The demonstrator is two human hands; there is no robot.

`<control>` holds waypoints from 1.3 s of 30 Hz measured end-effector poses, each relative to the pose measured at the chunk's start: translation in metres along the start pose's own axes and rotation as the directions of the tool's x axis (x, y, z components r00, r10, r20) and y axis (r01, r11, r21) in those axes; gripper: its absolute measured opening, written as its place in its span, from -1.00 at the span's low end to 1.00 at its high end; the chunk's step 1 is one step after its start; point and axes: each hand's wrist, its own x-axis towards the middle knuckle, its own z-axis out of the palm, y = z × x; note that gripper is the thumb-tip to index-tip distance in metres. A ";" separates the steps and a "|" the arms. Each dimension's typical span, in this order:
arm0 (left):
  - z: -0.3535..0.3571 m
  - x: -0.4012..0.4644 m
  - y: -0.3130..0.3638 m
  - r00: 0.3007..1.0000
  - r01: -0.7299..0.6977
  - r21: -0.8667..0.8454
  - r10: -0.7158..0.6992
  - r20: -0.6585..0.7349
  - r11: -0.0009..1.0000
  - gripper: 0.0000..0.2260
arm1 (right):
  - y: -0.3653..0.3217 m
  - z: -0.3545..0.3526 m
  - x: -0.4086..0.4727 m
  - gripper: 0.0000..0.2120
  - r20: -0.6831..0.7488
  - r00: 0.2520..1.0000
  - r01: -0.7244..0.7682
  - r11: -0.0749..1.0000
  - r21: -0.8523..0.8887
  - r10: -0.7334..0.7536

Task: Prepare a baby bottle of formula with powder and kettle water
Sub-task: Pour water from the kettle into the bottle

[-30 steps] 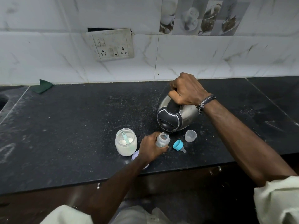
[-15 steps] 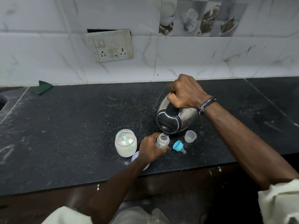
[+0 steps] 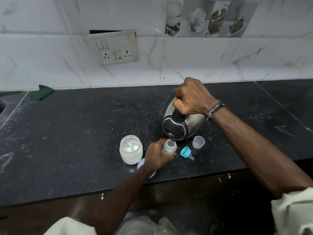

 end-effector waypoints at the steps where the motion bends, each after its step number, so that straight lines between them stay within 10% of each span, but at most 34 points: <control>1: 0.000 0.000 0.001 1.000 0.002 -0.003 -0.002 0.001 1.000 -0.46 | -0.001 0.000 0.000 -0.74 -0.001 1.000 0.001 1.000 -0.003 -0.001; 39: -0.004 -0.002 0.011 1.000 0.029 0.042 -0.030 0.007 0.999 -0.47 | -0.017 -0.011 -0.002 -0.78 -0.052 0.995 0.083 0.995 -0.051 -0.086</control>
